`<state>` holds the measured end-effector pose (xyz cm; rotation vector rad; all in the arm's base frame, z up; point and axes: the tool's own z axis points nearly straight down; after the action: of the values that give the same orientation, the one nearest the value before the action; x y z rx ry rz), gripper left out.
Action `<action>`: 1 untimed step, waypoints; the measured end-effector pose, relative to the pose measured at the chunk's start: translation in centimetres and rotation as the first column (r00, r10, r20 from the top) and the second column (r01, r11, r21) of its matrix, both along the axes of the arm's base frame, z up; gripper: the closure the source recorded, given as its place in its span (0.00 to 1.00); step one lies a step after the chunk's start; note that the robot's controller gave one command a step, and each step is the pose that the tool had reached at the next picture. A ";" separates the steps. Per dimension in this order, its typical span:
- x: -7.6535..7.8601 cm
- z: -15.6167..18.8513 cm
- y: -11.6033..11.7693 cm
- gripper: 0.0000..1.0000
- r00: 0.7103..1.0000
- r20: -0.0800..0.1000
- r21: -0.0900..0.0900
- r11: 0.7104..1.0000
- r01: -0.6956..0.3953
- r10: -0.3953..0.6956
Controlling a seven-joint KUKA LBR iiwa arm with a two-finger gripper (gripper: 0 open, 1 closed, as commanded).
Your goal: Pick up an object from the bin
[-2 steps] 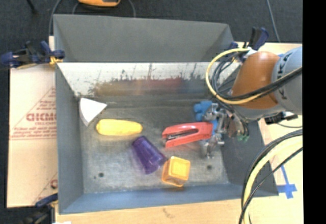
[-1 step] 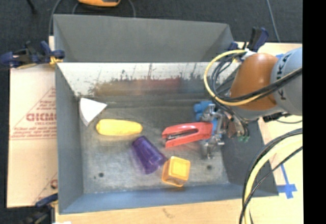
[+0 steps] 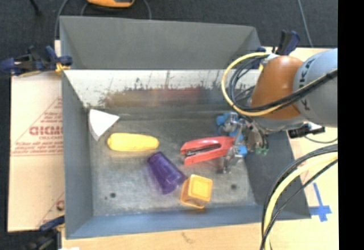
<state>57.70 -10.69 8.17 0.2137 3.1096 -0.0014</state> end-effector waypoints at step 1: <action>1.3 0.3 0.0 1.00 0.988 0.024 -0.018 0.988 -0.153 0.153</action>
Offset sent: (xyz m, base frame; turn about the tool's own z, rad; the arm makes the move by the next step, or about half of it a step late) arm 0.0000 0.0000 0.0000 0.0000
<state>59.01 -10.72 8.50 -0.0259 3.0901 -0.0212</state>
